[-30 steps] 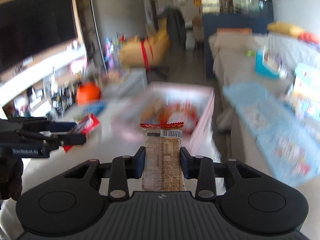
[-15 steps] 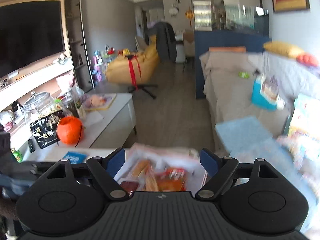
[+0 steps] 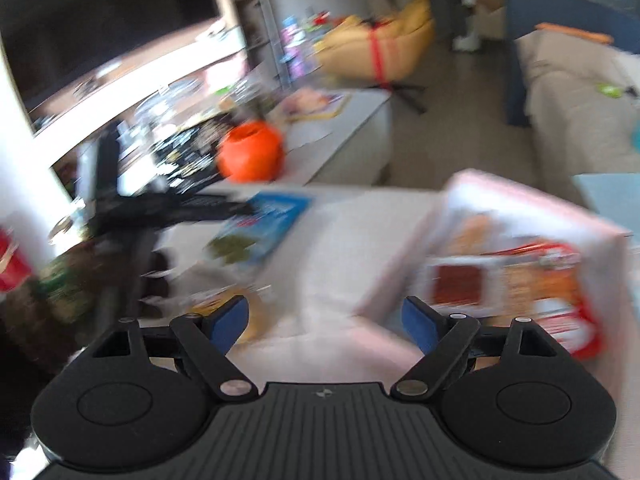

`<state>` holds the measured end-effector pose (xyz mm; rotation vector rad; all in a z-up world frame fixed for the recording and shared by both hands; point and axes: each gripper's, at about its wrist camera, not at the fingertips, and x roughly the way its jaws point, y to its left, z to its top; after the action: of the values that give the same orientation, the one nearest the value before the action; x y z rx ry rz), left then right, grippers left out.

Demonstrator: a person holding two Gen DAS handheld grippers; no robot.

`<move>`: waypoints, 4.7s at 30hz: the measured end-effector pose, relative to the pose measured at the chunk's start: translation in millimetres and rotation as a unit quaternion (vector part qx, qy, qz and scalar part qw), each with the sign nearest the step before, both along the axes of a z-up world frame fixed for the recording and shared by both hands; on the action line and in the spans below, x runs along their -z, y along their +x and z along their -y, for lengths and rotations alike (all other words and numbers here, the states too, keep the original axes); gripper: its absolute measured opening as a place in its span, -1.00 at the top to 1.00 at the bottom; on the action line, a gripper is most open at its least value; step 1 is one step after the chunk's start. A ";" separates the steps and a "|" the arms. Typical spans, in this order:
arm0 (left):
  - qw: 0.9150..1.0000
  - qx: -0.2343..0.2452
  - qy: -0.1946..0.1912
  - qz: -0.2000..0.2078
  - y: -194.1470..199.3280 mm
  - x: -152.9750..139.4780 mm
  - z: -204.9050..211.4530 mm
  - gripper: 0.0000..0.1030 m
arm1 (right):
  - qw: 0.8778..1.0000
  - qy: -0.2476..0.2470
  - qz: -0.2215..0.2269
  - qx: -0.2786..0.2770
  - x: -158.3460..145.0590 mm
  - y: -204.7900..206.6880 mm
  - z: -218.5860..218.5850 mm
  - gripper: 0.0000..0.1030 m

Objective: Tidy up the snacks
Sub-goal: 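Grasp the yellow bread pack with the right gripper while the left approaches the blue seaweed bag, then grasp the blue seaweed bag with the left gripper while the right holds the bread pack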

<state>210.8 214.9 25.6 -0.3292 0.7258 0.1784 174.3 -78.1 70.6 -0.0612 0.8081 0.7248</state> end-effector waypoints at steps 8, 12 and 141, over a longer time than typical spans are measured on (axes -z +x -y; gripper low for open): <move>0.992 0.124 0.020 -0.020 -11.8 4.6 1.8 -0.21 | 0.998 -0.029 -0.010 -0.054 47.0 -5.1 -87.1 -0.65; 0.989 0.145 -0.001 -0.020 -37.1 6.0 -1.2 -0.18 | 0.996 -0.029 -0.053 -0.067 65.5 0.6 -102.7 -0.64; 0.979 0.164 0.109 -0.044 -202.3 17.5 171.9 -0.75 | 0.994 -0.040 0.015 0.099 63.9 -90.4 85.1 -0.98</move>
<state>8.5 43.0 8.1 0.0097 0.8298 -0.0421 83.9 -163.2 6.7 -0.0633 0.8024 0.5040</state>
